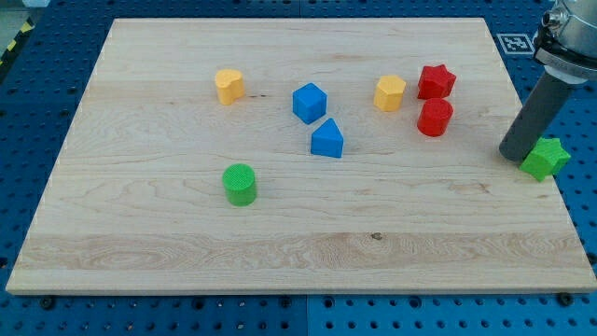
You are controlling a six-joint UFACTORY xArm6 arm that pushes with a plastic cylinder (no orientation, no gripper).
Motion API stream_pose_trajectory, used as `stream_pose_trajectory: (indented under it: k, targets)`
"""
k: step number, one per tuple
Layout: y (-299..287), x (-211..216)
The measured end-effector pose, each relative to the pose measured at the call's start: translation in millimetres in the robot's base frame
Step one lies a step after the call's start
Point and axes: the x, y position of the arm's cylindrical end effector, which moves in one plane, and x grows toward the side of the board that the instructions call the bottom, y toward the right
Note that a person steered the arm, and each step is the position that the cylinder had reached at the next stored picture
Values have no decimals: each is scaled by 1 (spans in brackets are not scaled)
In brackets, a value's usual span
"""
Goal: Slide the red circle to the bottom right side of the yellow hexagon
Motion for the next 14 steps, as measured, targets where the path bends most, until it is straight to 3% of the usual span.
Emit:
stream_pose_trajectory:
  k: [4, 5, 13, 14]
  targets:
    - [-55, -6]
    - [-72, -28]
    - [-76, -40]
    - [-76, -24]
